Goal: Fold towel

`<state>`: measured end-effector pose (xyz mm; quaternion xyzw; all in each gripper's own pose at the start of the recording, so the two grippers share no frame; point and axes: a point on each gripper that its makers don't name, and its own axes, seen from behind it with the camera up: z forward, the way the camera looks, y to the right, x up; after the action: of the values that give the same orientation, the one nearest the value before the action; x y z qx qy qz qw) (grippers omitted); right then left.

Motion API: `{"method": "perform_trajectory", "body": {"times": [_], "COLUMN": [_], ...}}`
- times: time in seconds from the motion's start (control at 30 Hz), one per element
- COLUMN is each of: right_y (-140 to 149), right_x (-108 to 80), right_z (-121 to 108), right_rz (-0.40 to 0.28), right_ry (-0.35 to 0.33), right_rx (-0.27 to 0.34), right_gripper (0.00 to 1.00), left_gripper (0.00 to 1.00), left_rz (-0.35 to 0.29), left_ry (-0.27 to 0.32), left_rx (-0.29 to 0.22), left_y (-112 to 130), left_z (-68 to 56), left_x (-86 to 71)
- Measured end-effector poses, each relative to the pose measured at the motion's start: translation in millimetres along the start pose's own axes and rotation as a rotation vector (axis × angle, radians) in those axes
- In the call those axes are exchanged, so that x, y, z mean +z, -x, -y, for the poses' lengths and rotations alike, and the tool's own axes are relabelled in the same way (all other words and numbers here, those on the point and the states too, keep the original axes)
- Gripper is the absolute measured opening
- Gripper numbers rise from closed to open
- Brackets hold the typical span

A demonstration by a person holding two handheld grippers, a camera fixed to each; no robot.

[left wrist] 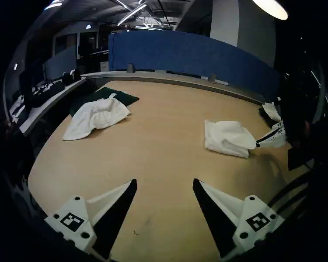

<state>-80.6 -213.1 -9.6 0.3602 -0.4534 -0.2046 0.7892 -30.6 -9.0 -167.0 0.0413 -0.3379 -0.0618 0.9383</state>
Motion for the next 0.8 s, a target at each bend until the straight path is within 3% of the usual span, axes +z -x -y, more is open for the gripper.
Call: {"method": "perform_trajectory", "body": {"times": [0.47,0.8], "right_y": [-12.8,-48.0], "right_x": [-5.2,-5.8], "right_z": [-0.5,2.1], "right_rz": [-0.022,-0.059], "right_ry": [0.003,-0.001], "right_rx": [-0.011,-0.049], "right_gripper": [0.11,0.11], "left_gripper": [0.95,0.95], "left_rz": [-0.003,-0.007], "left_ry": [0.0,-0.002], "left_rx": [-0.002,-0.008], "left_y": [-0.3,-2.4], "left_z": [1.1,2.4], "left_x": [0.4,-0.3]}}
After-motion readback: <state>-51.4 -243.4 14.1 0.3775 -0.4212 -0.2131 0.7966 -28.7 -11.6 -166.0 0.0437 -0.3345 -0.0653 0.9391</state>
